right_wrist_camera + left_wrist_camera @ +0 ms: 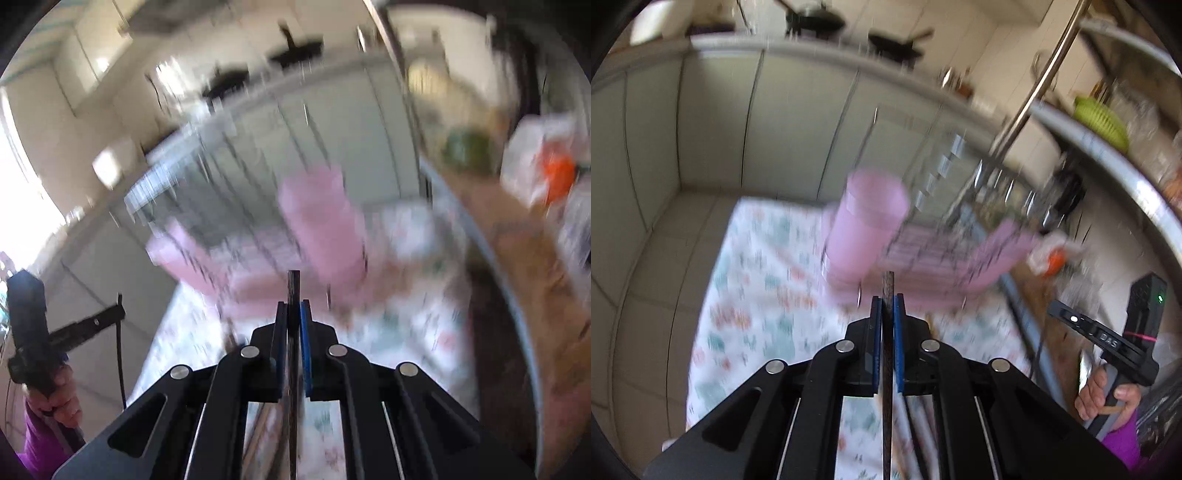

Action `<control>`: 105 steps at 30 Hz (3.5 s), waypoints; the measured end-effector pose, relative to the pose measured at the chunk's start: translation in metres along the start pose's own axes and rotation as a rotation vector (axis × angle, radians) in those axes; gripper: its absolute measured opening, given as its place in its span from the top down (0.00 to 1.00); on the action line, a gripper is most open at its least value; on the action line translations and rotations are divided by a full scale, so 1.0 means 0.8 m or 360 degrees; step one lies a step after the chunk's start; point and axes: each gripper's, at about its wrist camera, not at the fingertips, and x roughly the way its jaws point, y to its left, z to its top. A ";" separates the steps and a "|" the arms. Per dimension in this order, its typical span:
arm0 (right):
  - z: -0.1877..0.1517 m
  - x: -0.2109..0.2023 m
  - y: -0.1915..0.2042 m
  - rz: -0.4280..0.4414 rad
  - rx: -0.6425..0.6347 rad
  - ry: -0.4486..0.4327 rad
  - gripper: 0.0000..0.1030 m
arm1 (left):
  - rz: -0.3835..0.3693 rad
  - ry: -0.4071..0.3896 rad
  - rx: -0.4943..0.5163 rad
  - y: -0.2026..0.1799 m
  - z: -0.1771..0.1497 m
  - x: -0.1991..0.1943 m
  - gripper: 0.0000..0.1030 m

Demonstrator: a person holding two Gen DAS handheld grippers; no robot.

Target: Organize utensils

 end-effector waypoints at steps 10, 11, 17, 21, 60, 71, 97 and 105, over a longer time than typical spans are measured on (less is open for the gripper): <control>0.092 -0.063 0.038 -0.0022 -0.0169 -0.0624 0.94 | 0.0013 -0.0589 0.0041 -0.031 0.095 -0.033 0.95; 0.100 -0.064 0.042 -0.0036 -0.0185 -0.0668 0.94 | 0.0028 -0.0656 0.0046 -0.033 0.105 -0.030 0.95; 0.137 -0.050 0.048 -0.0082 -0.0239 -0.0867 0.94 | 0.0057 -0.0914 0.0053 -0.041 0.141 -0.009 0.95; 0.150 -0.031 0.045 -0.0127 -0.0269 -0.0933 0.94 | 0.0149 -0.1070 0.0171 -0.052 0.145 0.016 0.95; 0.095 0.080 -0.022 -0.0109 -0.0051 -0.0318 0.69 | 0.0197 -0.0448 0.0002 0.016 0.079 0.095 0.68; 0.078 0.027 -0.015 -0.0090 -0.0016 -0.0341 0.68 | 0.0204 -0.0511 -0.0018 0.011 0.079 0.039 0.66; -0.061 0.060 0.003 0.0011 0.0063 0.0376 0.61 | 0.0206 0.0066 -0.0045 0.005 -0.051 0.033 0.66; -0.087 0.115 -0.025 0.0110 0.0326 0.0695 0.76 | 0.0195 0.0192 -0.0070 0.010 -0.067 0.055 0.66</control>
